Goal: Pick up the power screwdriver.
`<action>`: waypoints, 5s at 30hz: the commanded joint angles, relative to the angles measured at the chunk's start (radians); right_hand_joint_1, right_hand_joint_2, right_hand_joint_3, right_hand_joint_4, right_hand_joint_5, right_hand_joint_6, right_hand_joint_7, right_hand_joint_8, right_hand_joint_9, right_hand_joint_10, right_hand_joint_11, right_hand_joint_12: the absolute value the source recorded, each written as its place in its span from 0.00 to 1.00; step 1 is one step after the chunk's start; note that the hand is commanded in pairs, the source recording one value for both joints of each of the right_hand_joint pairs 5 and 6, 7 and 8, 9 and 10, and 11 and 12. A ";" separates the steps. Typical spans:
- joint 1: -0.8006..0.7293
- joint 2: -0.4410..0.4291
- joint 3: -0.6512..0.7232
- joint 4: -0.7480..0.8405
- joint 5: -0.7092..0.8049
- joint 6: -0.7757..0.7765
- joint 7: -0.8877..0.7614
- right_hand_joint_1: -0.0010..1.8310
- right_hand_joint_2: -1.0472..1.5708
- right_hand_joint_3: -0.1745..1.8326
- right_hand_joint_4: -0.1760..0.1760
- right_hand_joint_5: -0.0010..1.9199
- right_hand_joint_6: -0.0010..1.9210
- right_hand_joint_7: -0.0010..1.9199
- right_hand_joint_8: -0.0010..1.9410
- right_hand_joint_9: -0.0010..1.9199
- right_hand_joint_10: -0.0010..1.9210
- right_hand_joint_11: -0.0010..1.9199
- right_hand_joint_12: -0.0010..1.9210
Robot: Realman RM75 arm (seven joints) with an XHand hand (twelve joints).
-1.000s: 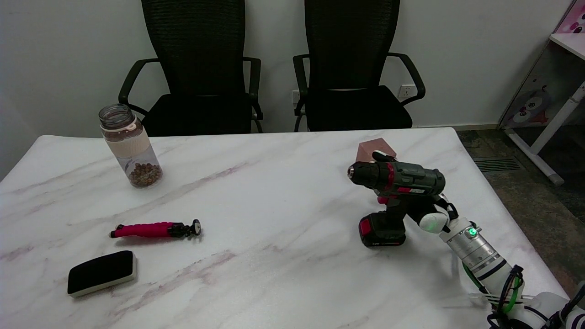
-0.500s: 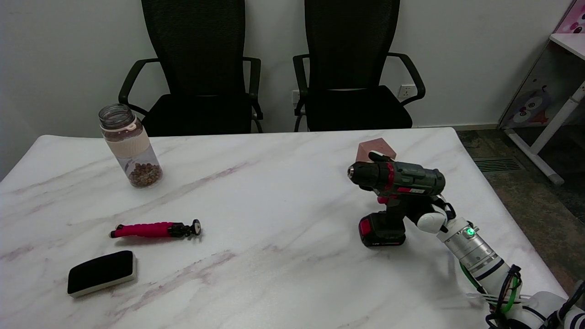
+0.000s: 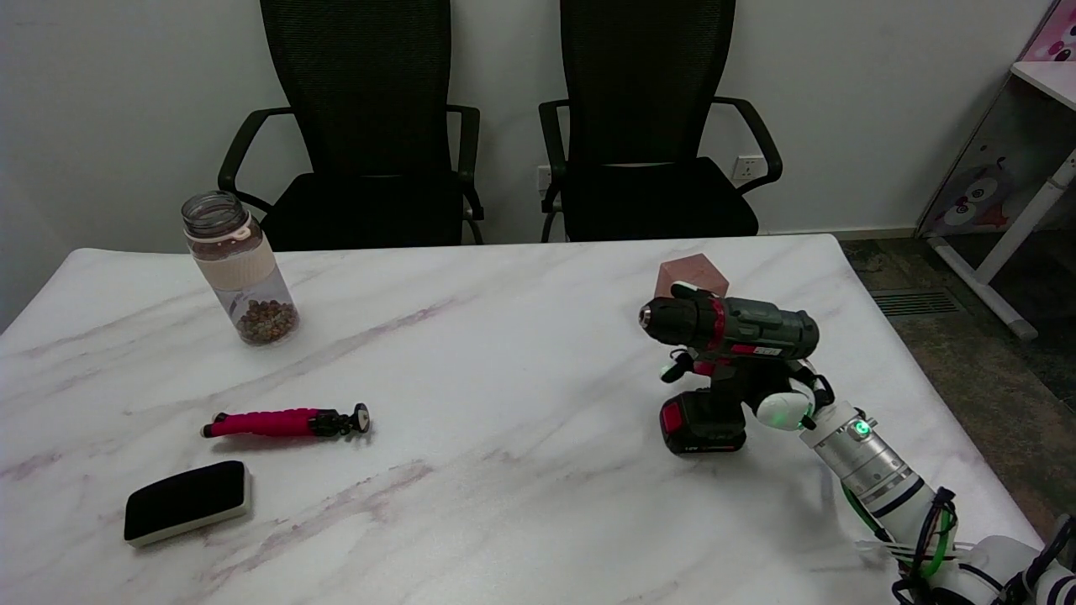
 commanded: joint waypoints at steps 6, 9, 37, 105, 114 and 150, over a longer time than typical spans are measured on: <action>0.000 0.000 -0.002 -0.002 -0.017 0.012 0.009 0.61 0.36 0.62 1.00 0.22 0.22 0.22 0.22 0.43 0.43 0.53 0.53; 0.000 0.000 -0.002 -0.004 -0.021 0.020 0.009 0.63 0.40 0.66 0.98 0.25 0.25 0.25 0.24 0.48 0.48 0.57 0.57; 0.028 0.004 -0.002 -0.009 -0.057 0.065 0.009 0.60 0.42 0.64 1.00 0.30 0.30 0.30 0.30 0.75 0.75 0.98 0.98; 0.282 0.033 -0.012 -0.131 -0.049 0.185 0.000 0.49 0.78 0.48 1.00 1.00 1.00 1.00 0.99 1.00 1.00 1.00 1.00; 0.370 0.041 0.028 -0.144 -0.047 0.232 0.000 0.49 0.80 0.47 1.00 1.00 1.00 1.00 0.99 1.00 1.00 1.00 1.00; 0.623 0.035 0.025 -0.203 -0.041 0.470 -0.144 0.47 0.84 0.51 1.00 1.00 1.00 1.00 0.99 1.00 1.00 1.00 1.00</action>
